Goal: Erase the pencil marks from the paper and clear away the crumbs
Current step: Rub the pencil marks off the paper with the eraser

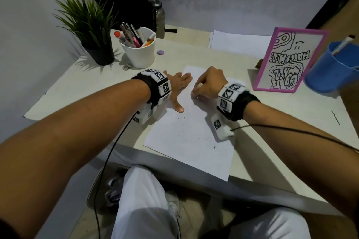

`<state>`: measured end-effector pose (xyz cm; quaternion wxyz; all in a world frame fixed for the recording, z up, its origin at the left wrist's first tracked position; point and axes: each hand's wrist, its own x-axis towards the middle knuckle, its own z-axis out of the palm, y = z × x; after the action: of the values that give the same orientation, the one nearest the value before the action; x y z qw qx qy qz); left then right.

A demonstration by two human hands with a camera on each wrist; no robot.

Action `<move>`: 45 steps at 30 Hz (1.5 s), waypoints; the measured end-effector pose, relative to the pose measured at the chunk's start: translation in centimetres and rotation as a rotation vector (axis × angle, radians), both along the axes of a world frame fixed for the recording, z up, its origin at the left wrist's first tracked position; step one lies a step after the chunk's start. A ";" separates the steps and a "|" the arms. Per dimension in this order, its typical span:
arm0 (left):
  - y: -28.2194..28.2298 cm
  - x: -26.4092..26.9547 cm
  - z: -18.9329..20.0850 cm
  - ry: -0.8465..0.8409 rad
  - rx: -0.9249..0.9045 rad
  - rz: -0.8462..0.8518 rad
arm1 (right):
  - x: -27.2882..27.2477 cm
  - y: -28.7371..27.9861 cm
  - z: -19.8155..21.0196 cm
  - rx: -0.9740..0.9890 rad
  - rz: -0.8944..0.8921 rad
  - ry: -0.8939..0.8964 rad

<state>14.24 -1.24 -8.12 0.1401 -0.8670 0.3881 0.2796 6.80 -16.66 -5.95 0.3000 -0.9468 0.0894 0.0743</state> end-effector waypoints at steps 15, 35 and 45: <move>0.2 0.5 -0.7 0.006 -0.019 -0.011 | -2.3 -0.6 1.1 -0.083 0.214 0.153; 0.7 -0.2 -0.6 0.008 -0.025 -0.002 | -6.9 2.2 -0.1 -0.025 0.285 0.142; 1.0 -0.2 -0.7 0.004 -0.050 -0.021 | -6.1 4.4 -0.4 0.014 0.194 0.088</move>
<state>14.03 -0.28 -8.78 0.1204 -0.8656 0.4041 0.2702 0.70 -12.28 -6.31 0.2938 -0.9447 0.0097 0.1454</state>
